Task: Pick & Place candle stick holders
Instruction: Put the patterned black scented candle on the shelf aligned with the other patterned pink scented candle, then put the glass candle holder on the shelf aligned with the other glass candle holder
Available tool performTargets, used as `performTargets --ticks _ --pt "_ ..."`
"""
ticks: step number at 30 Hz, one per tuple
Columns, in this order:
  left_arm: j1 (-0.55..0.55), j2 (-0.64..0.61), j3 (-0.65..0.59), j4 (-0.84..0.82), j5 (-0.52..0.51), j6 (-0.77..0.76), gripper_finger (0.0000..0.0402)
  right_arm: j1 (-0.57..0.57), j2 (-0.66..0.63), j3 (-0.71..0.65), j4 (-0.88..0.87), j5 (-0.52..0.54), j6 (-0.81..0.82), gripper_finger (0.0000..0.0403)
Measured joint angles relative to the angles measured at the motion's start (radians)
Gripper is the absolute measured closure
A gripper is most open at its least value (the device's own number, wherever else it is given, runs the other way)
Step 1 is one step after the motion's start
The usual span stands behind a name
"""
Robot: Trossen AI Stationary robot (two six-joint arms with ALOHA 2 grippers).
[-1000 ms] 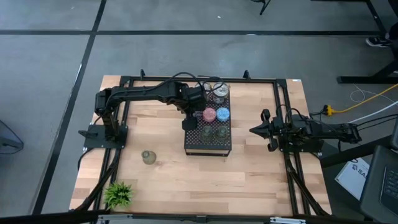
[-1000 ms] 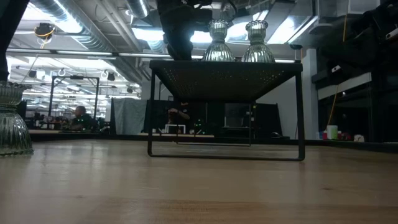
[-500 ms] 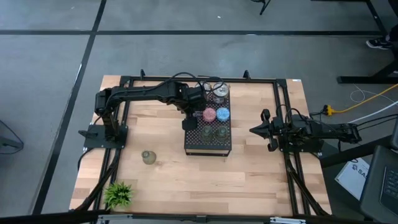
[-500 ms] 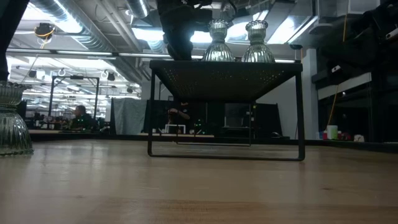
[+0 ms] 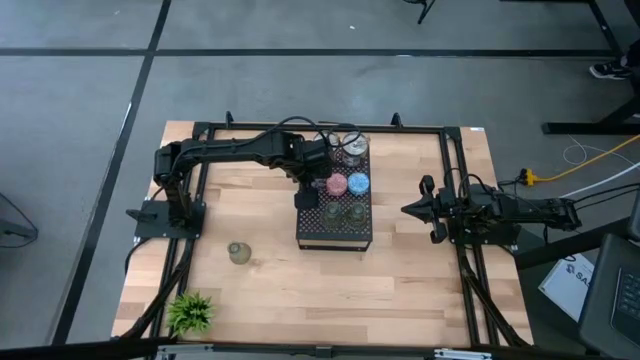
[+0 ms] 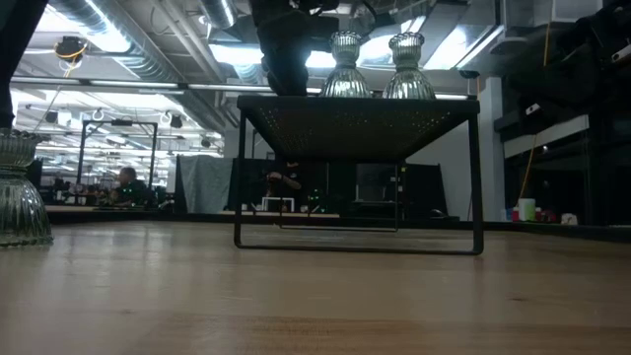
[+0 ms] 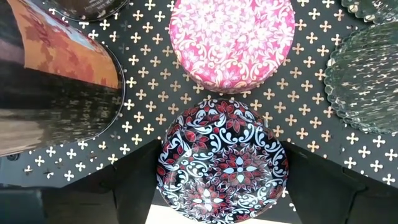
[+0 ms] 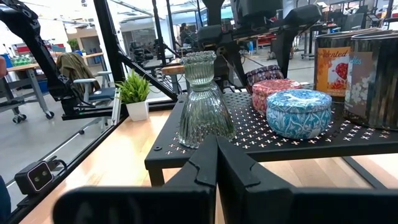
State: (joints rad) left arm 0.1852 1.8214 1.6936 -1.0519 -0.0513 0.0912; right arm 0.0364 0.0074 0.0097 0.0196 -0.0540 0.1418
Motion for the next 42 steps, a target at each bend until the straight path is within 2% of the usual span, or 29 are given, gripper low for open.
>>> performTargets --ticks 12,33,42 --pt "0.000 0.005 -0.002 -0.008 0.000 -0.002 0.0050 0.000 0.000 0.000 0.000 0.000 0.000 0.0398" --pt "-0.001 -0.013 -0.001 -0.052 -0.008 0.001 0.0047 0.000 0.000 0.000 0.000 0.000 0.000 0.0397" --pt "0.000 -0.090 0.000 -0.075 -0.008 0.000 0.0047 0.000 0.000 0.000 0.000 0.000 0.000 0.0398"
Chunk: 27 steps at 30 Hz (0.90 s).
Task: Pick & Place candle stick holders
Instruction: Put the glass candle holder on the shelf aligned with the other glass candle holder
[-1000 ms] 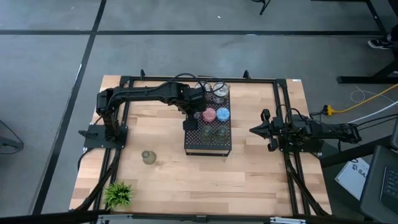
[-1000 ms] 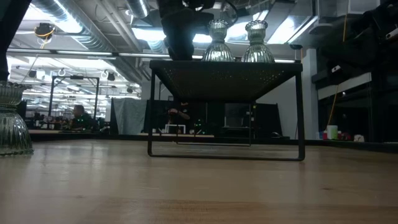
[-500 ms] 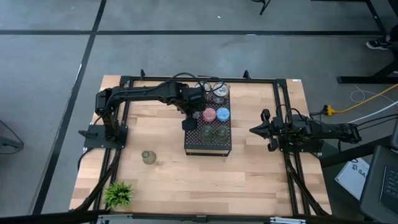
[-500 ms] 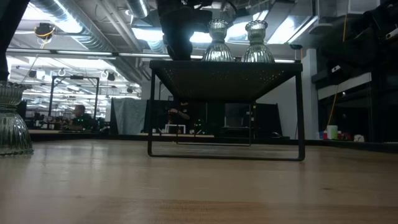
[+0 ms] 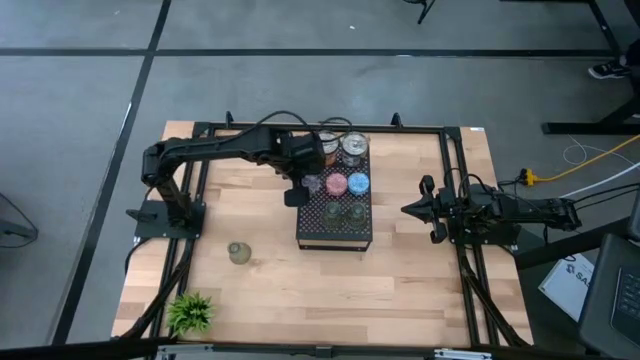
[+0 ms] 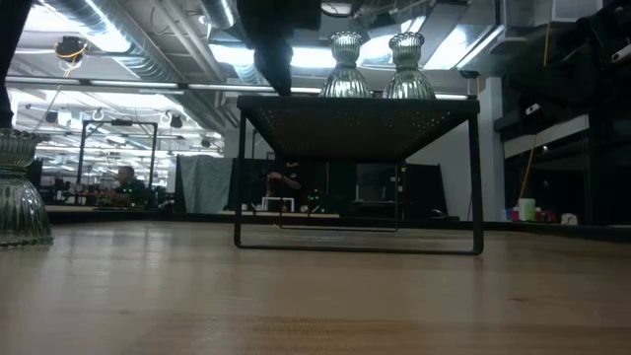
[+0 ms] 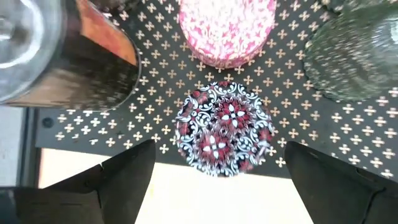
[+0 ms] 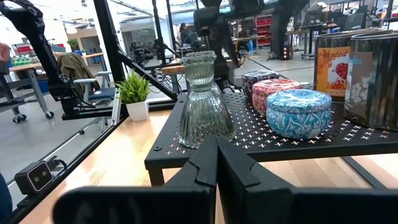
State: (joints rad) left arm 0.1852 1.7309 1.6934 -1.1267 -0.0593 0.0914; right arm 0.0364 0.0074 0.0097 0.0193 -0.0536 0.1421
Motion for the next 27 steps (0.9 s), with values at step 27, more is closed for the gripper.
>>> performTargets --ticks 27 --pt "-0.096 -0.192 -0.229 -0.123 0.034 0.095 0.0047 0.000 0.000 0.000 0.000 0.000 0.000 0.0397"
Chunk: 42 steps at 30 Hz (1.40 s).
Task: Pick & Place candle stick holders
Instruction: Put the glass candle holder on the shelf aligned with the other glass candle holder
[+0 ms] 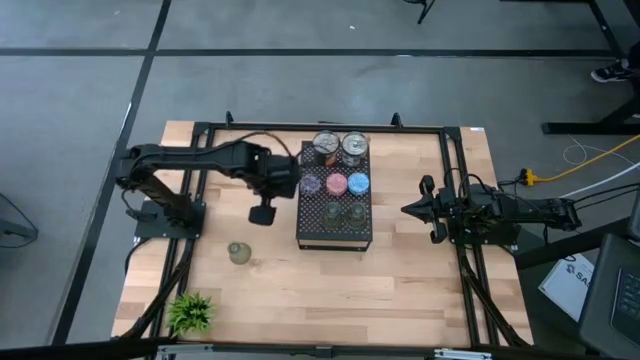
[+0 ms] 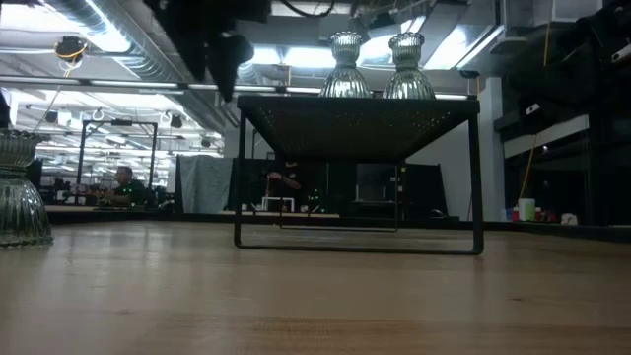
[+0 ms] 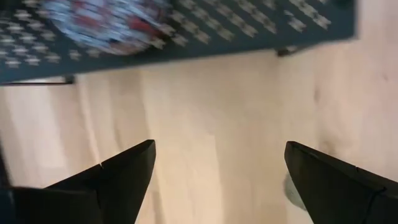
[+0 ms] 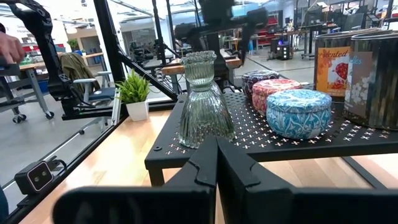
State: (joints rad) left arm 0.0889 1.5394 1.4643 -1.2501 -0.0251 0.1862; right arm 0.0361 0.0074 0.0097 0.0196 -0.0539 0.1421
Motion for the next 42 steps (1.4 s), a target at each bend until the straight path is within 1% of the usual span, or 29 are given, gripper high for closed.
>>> performTargets --ticks 3,8,16,21,32,36,42 --pt "-0.030 -0.038 -0.055 0.011 0.017 -0.014 0.0047 0.000 0.000 0.000 0.000 0.000 0.000 0.0397" --pt "-0.110 -0.071 -0.134 0.012 0.017 -0.088 0.0047 0.000 0.000 0.000 0.000 0.000 0.000 0.0398" --pt "-0.259 -0.082 -0.237 0.015 0.019 -0.108 0.0047 0.000 0.000 0.000 0.000 0.000 0.000 0.0397" --pt "-0.342 -0.082 -0.265 0.021 0.020 -0.208 0.0047 0.000 0.000 0.000 0.000 0.000 0.000 0.0397" --pt "-0.488 -0.090 -0.276 0.023 0.018 -0.310 0.0049 0.000 0.000 0.000 0.000 0.000 0.000 0.0398" --pt "-0.512 -0.090 -0.276 0.023 0.019 -0.334 0.0049 0.000 0.000 0.000 0.000 0.000 0.000 0.0397" --pt "-0.514 -0.112 -0.292 0.031 0.018 -0.367 0.0049 0.000 0.000 0.000 0.000 0.000 0.000 0.0397"
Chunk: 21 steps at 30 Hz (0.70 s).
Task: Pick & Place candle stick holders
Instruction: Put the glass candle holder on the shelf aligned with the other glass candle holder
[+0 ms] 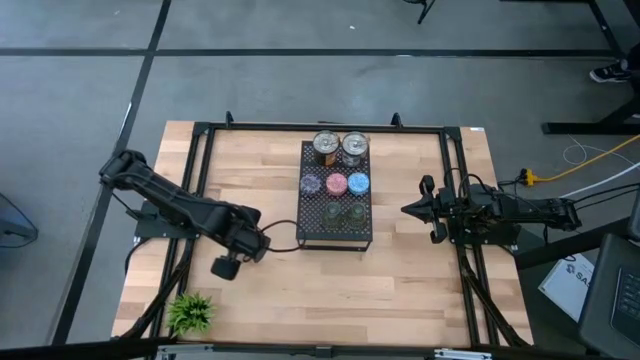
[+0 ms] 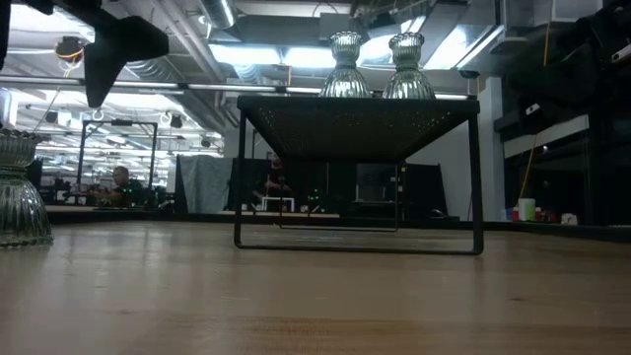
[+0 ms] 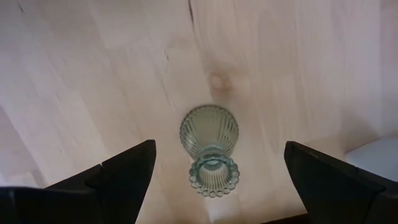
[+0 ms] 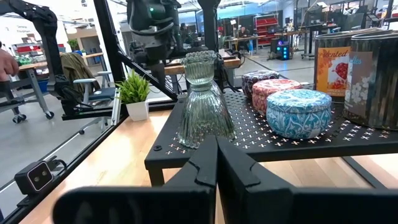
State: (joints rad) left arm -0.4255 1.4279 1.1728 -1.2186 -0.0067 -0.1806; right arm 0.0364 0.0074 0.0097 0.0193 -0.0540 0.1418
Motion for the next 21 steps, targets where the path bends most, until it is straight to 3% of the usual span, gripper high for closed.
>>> performTargets --ticks 21 --pt "0.004 -0.107 -0.219 0.111 0.035 -0.045 0.0049 0.000 0.000 0.000 0.000 0.000 0.000 0.0397"
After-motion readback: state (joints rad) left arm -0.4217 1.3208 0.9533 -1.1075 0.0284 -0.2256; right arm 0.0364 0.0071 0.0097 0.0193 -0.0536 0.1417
